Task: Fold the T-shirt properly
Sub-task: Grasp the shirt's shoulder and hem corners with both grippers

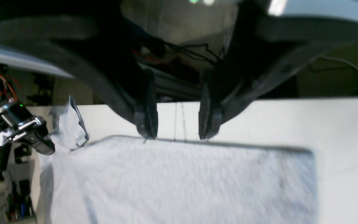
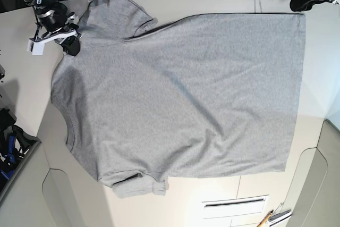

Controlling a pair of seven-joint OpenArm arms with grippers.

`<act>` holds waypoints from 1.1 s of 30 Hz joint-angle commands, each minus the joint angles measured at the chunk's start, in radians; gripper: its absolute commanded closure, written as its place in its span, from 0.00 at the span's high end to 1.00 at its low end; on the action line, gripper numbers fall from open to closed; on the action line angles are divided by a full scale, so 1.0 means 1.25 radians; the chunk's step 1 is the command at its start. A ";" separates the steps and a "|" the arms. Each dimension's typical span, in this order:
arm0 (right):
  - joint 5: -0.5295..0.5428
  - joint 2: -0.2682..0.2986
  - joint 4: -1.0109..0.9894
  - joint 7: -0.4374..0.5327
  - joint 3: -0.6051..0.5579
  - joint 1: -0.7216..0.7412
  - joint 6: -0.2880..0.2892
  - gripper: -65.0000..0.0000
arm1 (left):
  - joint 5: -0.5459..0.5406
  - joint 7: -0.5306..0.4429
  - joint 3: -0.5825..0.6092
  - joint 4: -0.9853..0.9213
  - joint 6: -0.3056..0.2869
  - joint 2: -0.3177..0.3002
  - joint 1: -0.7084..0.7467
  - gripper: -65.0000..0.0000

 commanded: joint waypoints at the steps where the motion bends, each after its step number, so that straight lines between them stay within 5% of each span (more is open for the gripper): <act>1: -0.012 0.006 0.009 -0.005 0.002 -0.002 0.000 0.00 | -0.022 -0.015 -0.022 0.009 -0.007 -0.012 -0.003 0.39; 7: -0.014 0.006 0.009 -0.009 0.002 -0.002 0.001 0.00 | 0.032 -0.021 -0.069 0.009 -0.007 -0.012 -0.089 0.52; 15: -0.014 0.003 0.009 -0.018 0.002 -0.002 0.001 0.00 | 0.217 -0.119 -0.069 -0.107 0.023 -0.049 -0.176 0.52; 26: -0.013 -0.005 0.009 -0.019 0.002 -0.002 0.001 0.00 | 0.127 -0.063 -0.054 -0.438 0.024 -0.087 -0.243 0.52; 33: -0.014 -0.005 0.009 -0.021 0.002 -0.002 0.001 0.00 | 0.109 -0.056 0.085 -0.452 0.021 -0.086 -0.243 0.52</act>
